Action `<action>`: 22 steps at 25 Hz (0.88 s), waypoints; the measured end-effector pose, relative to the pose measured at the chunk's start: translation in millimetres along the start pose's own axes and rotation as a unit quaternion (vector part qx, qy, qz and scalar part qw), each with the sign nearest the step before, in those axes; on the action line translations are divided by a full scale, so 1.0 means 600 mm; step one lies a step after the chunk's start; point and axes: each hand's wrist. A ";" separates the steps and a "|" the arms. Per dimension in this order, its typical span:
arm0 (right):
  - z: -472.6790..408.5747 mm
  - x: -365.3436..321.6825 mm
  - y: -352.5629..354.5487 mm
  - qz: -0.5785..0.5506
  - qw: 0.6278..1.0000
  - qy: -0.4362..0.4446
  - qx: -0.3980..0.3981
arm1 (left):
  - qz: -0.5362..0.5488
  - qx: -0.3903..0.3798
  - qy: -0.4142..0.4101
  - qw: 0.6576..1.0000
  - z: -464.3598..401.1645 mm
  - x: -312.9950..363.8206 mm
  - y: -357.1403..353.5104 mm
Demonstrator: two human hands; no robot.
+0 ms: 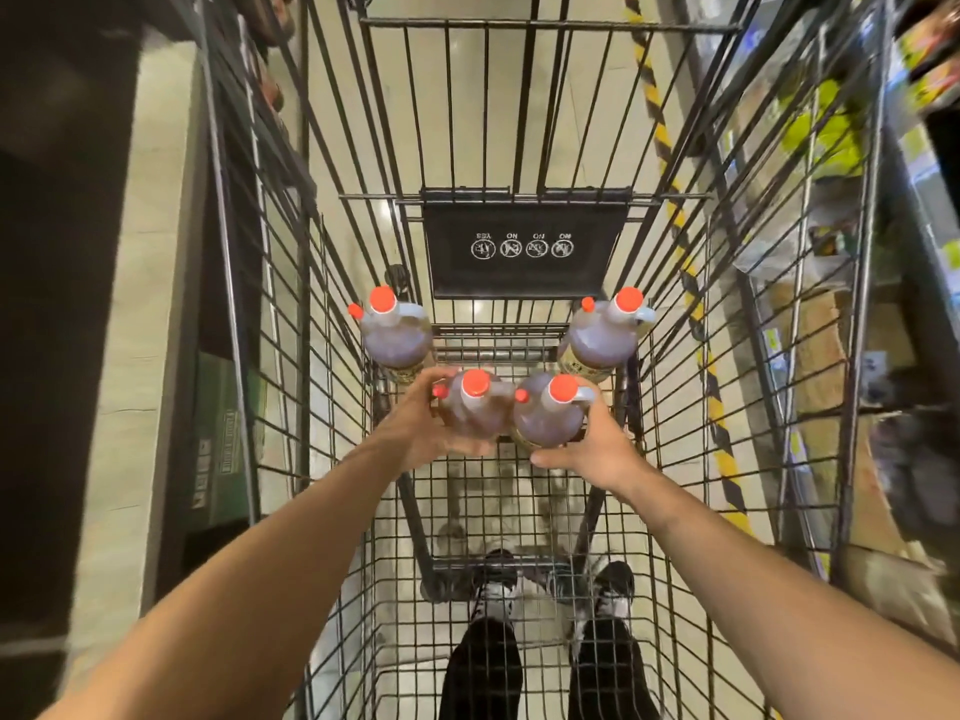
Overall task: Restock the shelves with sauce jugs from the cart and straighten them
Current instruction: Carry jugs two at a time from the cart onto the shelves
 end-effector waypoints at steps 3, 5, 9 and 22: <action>-0.020 0.024 -0.013 -0.015 1.000 -0.005 0.003 | -0.049 0.019 -0.010 0.999 -0.019 -0.037 -0.014; -0.037 0.040 -0.018 -0.025 1.000 -0.002 0.014 | -0.047 0.037 -0.020 0.998 -0.032 -0.044 -0.030; -0.044 0.042 -0.021 -0.038 0.999 0.012 0.012 | -0.028 0.076 -0.027 0.996 -0.047 -0.055 -0.035; 0.184 -0.125 0.035 -0.196 0.975 0.055 0.091 | 0.071 0.018 -0.100 0.992 0.164 0.112 -0.027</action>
Point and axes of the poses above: each hand's wrist, its own z-axis away from the middle knuckle, its own y-axis out of the back of the hand, x = y × z, and after that the axes turned 1 degree about z, right-handed
